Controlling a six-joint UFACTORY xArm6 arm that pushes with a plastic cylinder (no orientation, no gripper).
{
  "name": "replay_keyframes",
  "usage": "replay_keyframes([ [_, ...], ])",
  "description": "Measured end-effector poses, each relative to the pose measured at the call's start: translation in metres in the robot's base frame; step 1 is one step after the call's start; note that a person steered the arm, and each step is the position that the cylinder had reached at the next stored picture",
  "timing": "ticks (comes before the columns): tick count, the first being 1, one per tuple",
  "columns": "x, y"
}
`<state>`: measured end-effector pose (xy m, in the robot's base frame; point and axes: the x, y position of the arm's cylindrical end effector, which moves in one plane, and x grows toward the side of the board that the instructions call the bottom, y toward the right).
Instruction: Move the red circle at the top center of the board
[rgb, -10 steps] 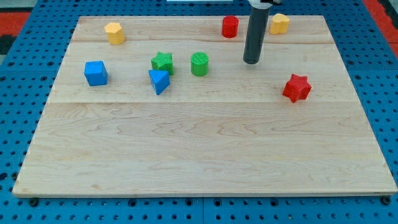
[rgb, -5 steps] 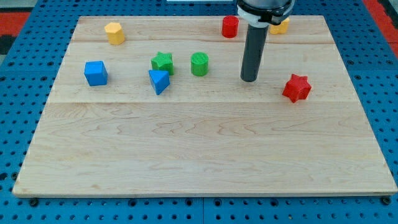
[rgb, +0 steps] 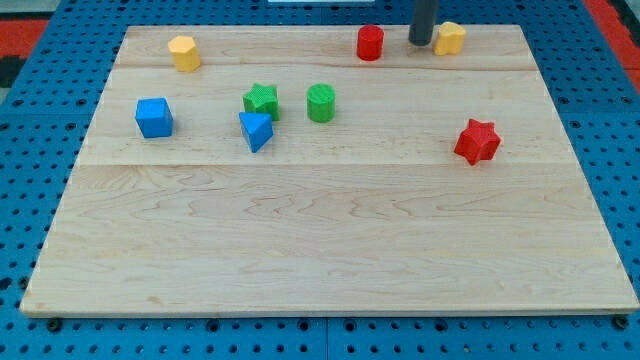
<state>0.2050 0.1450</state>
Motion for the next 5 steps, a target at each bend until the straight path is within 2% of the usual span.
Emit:
replay_keyframes([
  [2,0.037,-0.079],
  [5,0.032,-0.083],
])
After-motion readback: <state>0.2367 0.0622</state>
